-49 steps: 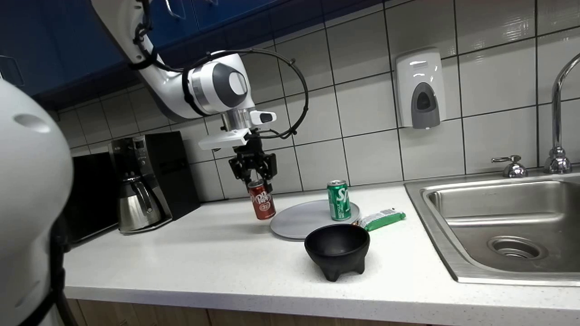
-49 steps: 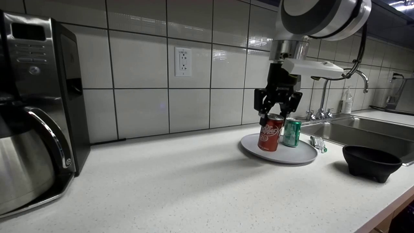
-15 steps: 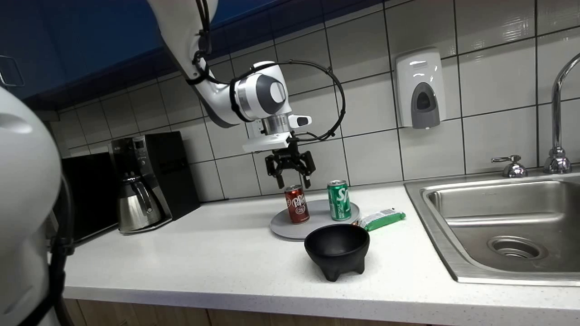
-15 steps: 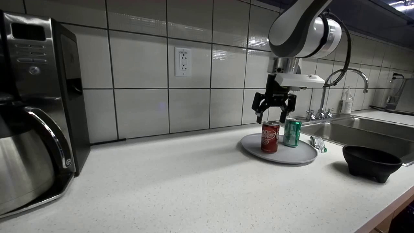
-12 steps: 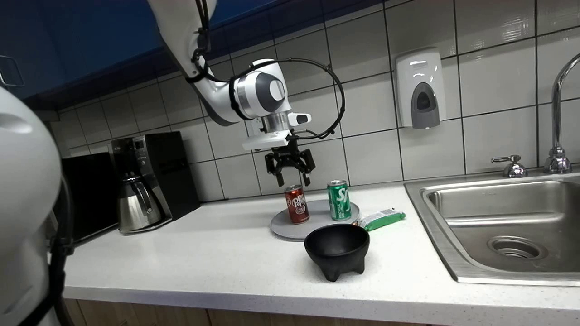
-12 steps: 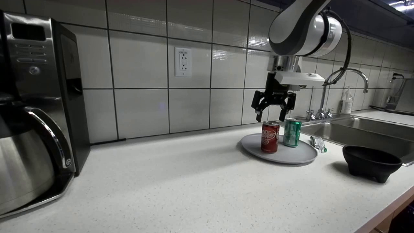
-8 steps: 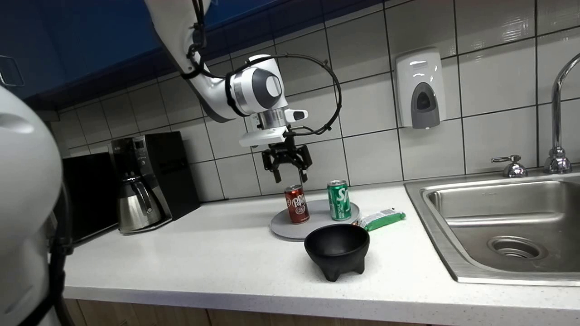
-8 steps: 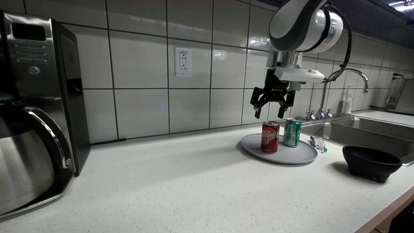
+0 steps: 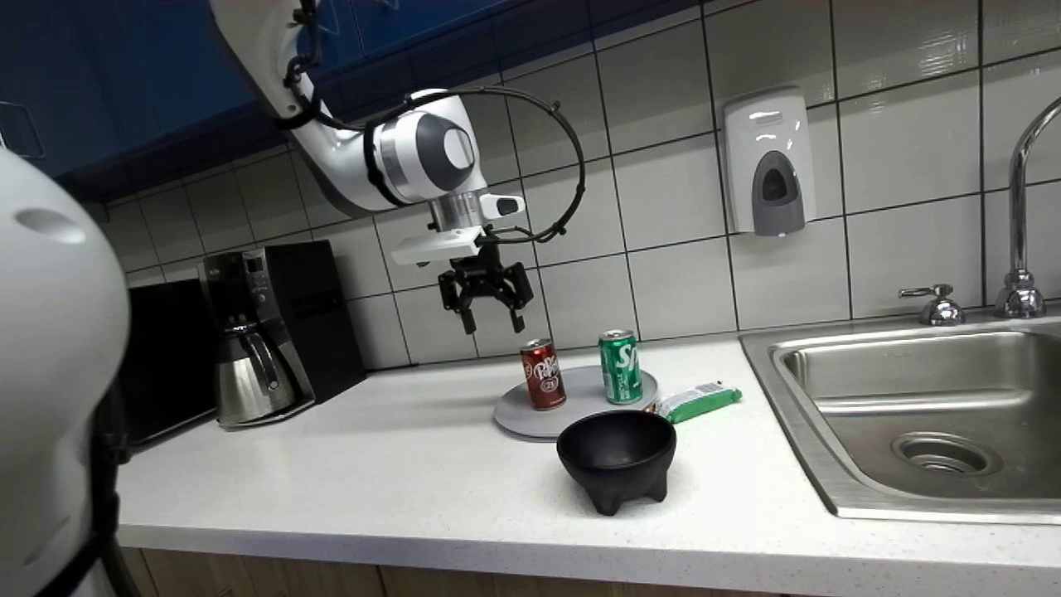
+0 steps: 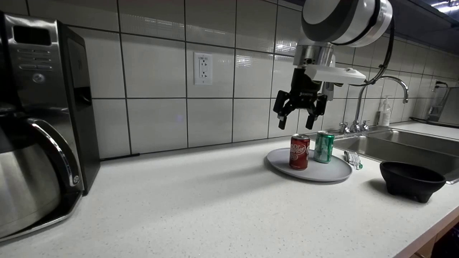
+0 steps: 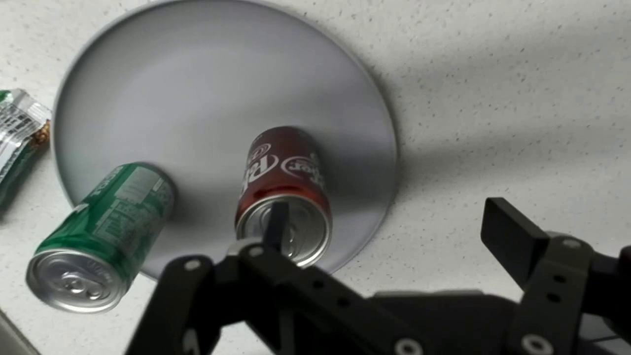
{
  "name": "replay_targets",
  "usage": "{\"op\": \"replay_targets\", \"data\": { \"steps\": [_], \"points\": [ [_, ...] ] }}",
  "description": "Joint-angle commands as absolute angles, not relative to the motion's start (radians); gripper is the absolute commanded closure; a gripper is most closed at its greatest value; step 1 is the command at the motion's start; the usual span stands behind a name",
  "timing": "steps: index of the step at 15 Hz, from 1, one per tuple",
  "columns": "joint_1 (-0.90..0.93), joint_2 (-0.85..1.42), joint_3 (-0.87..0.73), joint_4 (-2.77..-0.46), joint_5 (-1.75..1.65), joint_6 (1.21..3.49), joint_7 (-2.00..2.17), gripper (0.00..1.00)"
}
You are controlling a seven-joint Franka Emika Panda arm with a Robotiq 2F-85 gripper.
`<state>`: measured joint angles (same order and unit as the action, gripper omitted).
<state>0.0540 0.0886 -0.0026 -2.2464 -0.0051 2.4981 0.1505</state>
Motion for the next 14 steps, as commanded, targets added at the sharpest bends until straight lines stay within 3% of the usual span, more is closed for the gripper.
{"op": "replay_targets", "data": {
  "steps": [1, 14],
  "points": [
    [0.076, -0.016, 0.029, -2.350, -0.015, 2.509, 0.212, 0.00],
    [0.105, -0.098, 0.100, -2.433, -0.002, 2.496, 0.306, 0.00]
  ]
}}
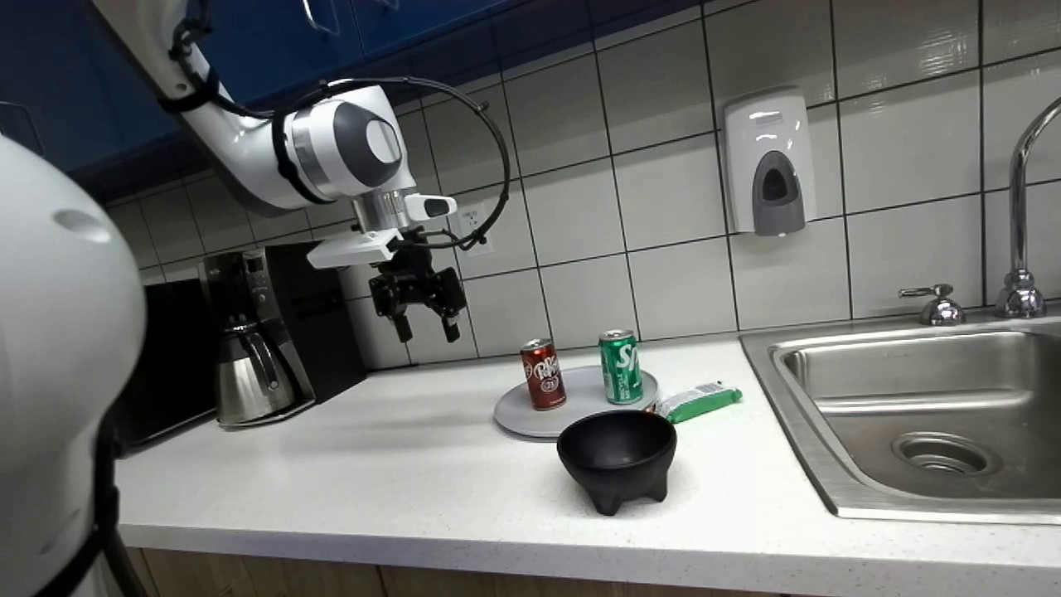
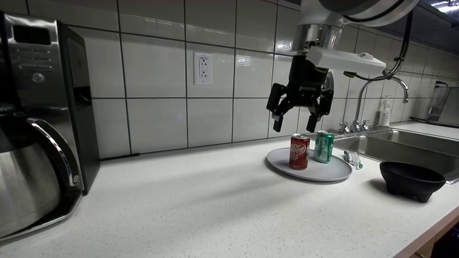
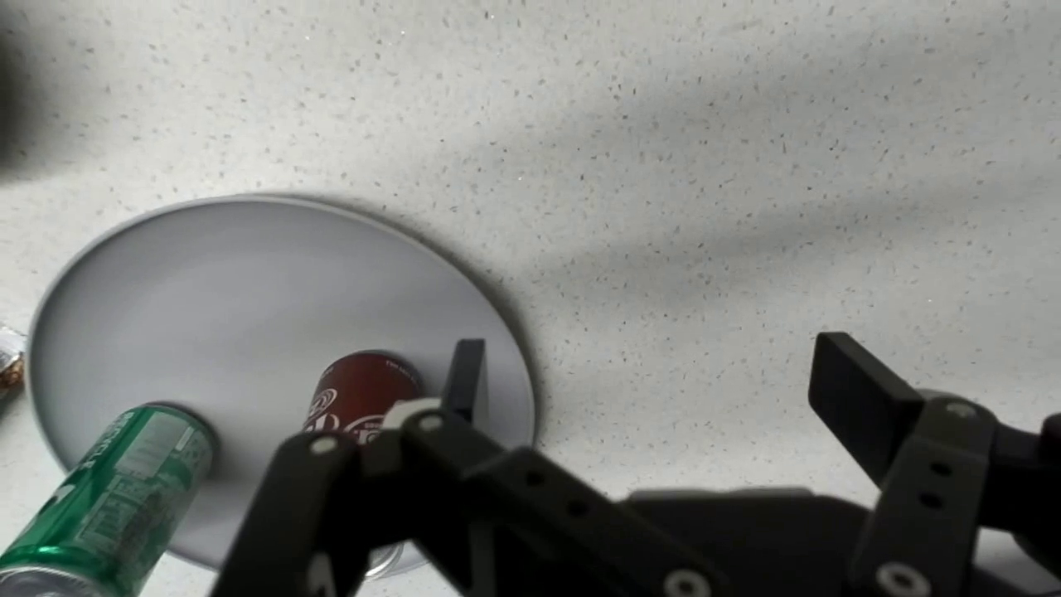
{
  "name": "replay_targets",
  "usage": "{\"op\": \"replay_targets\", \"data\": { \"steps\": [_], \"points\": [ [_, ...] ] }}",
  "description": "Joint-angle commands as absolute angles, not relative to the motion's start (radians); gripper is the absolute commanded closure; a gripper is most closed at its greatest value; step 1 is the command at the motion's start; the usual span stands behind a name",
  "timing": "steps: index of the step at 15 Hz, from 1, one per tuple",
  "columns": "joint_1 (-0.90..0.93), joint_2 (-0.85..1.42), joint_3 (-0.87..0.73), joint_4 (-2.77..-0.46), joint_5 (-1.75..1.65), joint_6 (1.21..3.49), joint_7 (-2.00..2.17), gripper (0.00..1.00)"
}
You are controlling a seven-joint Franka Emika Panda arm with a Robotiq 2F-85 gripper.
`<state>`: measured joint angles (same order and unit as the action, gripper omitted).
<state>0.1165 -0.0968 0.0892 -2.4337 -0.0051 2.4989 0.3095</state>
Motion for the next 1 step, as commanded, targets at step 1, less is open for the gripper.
{"op": "replay_targets", "data": {
  "steps": [1],
  "points": [
    [0.105, -0.098, 0.100, -2.433, -0.002, 2.496, 0.306, 0.00]
  ]
}}
